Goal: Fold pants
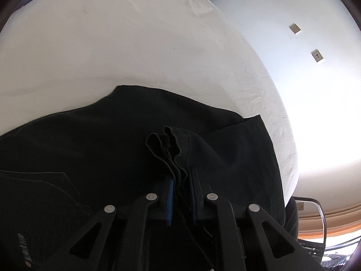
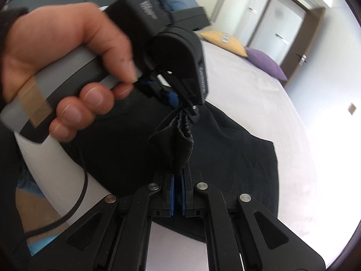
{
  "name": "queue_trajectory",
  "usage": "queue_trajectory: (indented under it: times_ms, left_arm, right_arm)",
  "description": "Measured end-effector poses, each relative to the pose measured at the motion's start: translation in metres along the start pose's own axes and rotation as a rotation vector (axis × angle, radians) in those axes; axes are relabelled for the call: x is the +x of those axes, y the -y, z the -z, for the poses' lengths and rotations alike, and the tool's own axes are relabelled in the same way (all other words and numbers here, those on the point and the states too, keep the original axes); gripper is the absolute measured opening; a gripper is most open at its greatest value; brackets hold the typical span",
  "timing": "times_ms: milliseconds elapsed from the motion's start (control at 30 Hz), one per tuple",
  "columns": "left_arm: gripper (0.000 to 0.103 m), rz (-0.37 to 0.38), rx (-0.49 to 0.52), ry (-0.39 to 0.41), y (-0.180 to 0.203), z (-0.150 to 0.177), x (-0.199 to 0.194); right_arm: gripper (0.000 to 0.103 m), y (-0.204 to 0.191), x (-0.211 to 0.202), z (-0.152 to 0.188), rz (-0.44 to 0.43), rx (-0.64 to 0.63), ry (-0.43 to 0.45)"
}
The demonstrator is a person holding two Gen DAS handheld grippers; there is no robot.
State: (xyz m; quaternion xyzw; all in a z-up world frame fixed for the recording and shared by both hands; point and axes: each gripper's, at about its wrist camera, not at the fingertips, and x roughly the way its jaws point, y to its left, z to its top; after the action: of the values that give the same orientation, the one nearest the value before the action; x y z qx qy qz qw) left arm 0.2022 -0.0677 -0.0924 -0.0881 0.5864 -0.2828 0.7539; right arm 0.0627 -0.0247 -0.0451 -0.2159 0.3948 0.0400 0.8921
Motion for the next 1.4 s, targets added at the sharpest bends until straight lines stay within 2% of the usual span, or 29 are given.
queue_trajectory:
  times_ms: [100,300,500,567,600,633,667,700,733,767,833,900,933,967,1000,1067,1133,1200,1267,1400]
  left_arm:
    - [0.013,-0.040,0.006,-0.004,-0.021,0.003,-0.007]
    - [0.013,-0.053,-0.033,-0.003,-0.060,0.016,-0.015]
    - [0.017,-0.045,-0.050,0.002,-0.068,0.012,0.000]
    - [0.025,-0.046,-0.054,0.024,-0.065,0.011,-0.001]
    - [0.039,-0.073,-0.052,0.043,-0.064,0.011,-0.006]
    - [0.051,-0.108,-0.045,0.071,-0.062,0.012,-0.014]
    - [0.058,-0.154,-0.031,0.106,-0.057,0.013,-0.023]
    - [0.068,-0.211,-0.014,0.138,-0.050,0.015,-0.031]
    - [0.070,-0.271,0.010,0.177,-0.045,0.018,-0.041]
    - [0.070,-0.307,0.037,0.214,-0.037,0.021,-0.049]
    - [0.070,-0.320,0.083,0.260,-0.022,0.029,-0.059]
    - [0.070,-0.340,0.147,0.270,-0.005,0.041,-0.056]
    - [0.070,-0.351,0.187,0.263,0.005,0.048,-0.049]
    - [0.070,-0.358,0.227,0.245,0.008,0.056,-0.043]
    - [0.069,-0.362,0.252,0.226,0.011,0.062,-0.039]
    - [0.069,-0.368,0.274,0.166,0.012,0.077,-0.018]
    - [0.068,-0.396,0.261,0.135,0.001,0.090,-0.003]
    - [0.070,-0.374,0.260,0.186,-0.005,0.098,-0.003]
    - [0.071,-0.345,0.231,0.194,-0.014,0.099,-0.004]
    - [0.072,-0.363,0.246,0.181,-0.014,0.094,-0.002]
  right_arm:
    - [0.003,-0.016,0.005,-0.006,-0.045,-0.022,-0.005]
    - [0.003,-0.041,0.024,-0.006,-0.102,-0.064,-0.049]
    - [0.007,-0.039,0.048,0.004,-0.140,-0.057,-0.120]
    - [0.011,-0.034,0.058,0.003,-0.162,-0.028,-0.154]
    - [0.014,-0.028,0.056,0.005,-0.187,-0.002,-0.153]
    - [0.024,-0.025,0.057,0.005,-0.215,0.018,-0.153]
    - [0.043,-0.018,0.053,0.007,-0.261,0.043,-0.155]
    - [0.057,-0.009,0.045,0.011,-0.313,0.077,-0.151]
    - [0.069,0.004,0.036,0.017,-0.362,0.126,-0.132]
    - [0.069,0.016,0.027,0.022,-0.410,0.176,-0.109]
    - [0.069,0.054,0.015,0.032,-0.548,0.315,-0.084]
    - [0.068,0.100,0.017,0.042,-0.674,0.454,-0.078]
    - [0.060,0.129,0.024,0.048,-0.712,0.525,-0.077]
    - [0.049,0.150,0.031,0.051,-0.731,0.587,-0.081]
    - [0.045,0.161,0.035,0.053,-0.745,0.640,-0.091]
    - [0.033,0.207,0.059,0.063,-0.772,0.752,-0.104]
    - [0.033,0.251,0.082,0.072,-0.785,0.845,-0.084]
    - [0.033,0.279,0.104,0.075,-0.826,0.906,-0.085]
    - [0.033,0.303,0.128,0.074,-0.835,0.928,-0.086]
    - [0.033,0.326,0.180,0.084,-0.829,1.006,-0.143]
